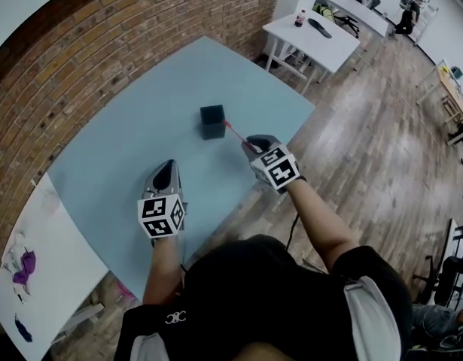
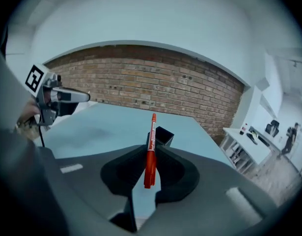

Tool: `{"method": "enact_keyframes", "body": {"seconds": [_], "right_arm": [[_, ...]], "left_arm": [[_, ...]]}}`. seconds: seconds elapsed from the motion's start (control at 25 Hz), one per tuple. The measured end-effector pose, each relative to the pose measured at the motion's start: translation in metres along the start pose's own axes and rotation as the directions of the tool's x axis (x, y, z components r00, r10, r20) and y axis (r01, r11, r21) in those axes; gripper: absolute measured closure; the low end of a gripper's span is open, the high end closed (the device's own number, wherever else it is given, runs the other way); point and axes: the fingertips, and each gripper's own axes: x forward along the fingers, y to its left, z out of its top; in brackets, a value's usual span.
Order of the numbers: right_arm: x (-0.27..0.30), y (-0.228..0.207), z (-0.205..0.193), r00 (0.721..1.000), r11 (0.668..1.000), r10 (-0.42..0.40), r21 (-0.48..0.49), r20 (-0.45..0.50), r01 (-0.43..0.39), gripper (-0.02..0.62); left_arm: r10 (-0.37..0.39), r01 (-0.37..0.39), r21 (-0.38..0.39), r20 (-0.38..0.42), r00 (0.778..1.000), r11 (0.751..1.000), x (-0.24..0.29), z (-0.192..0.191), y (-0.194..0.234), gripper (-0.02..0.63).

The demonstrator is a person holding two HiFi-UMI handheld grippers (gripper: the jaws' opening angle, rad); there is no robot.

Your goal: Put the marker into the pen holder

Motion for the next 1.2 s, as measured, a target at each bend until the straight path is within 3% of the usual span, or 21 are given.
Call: {"method": "enact_keyframes", "body": {"seconds": [0.16,0.28,0.36,0.52,0.6,0.88,1.0,1.2], "right_arm": [[0.011,-0.013,0.017,0.999,0.969,0.028,-0.244,-0.036,-0.036,0.532],[0.025,-0.031,0.025,0.996,0.892,0.001,-0.451,-0.089,-0.041,0.532],[0.039,-0.045,0.027,0.989,0.800,-0.047,-0.598,-0.138,-0.045,0.532],[0.072,-0.060,0.020,0.962,0.576,-0.133,-0.808,-0.239,-0.122,0.532],[0.091,-0.061,0.019,0.948,0.482,-0.158,-0.859,-0.275,-0.169,0.532],[0.141,-0.051,0.024,0.905,0.227,-0.245,-0.928,-0.349,-0.297,0.532],[0.152,-0.042,0.022,0.887,0.162,-0.258,-0.922,-0.383,-0.351,0.531],[0.166,-0.043,0.014,0.864,0.148,-0.269,-0.905,-0.426,-0.400,0.525]], "left_arm": [[0.031,-0.031,-0.003,-0.016,0.999,1.000,-0.012,-0.009,-0.001,0.603],[0.060,-0.059,0.010,-0.028,0.998,0.998,-0.025,-0.017,-0.003,0.603],[0.086,-0.086,0.012,-0.033,0.996,0.996,-0.035,-0.020,-0.001,0.603],[0.144,-0.144,0.020,-0.044,0.989,0.989,-0.056,-0.027,0.002,0.603],[0.170,-0.170,0.017,-0.047,0.984,0.985,-0.064,-0.029,0.006,0.603],[0.230,-0.230,0.013,-0.042,0.972,0.973,-0.079,-0.032,0.012,0.603],[0.246,-0.246,0.006,-0.040,0.969,0.969,-0.083,-0.032,0.014,0.603],[0.247,-0.248,-0.026,-0.039,0.968,0.968,-0.084,-0.033,0.013,0.603]]}}
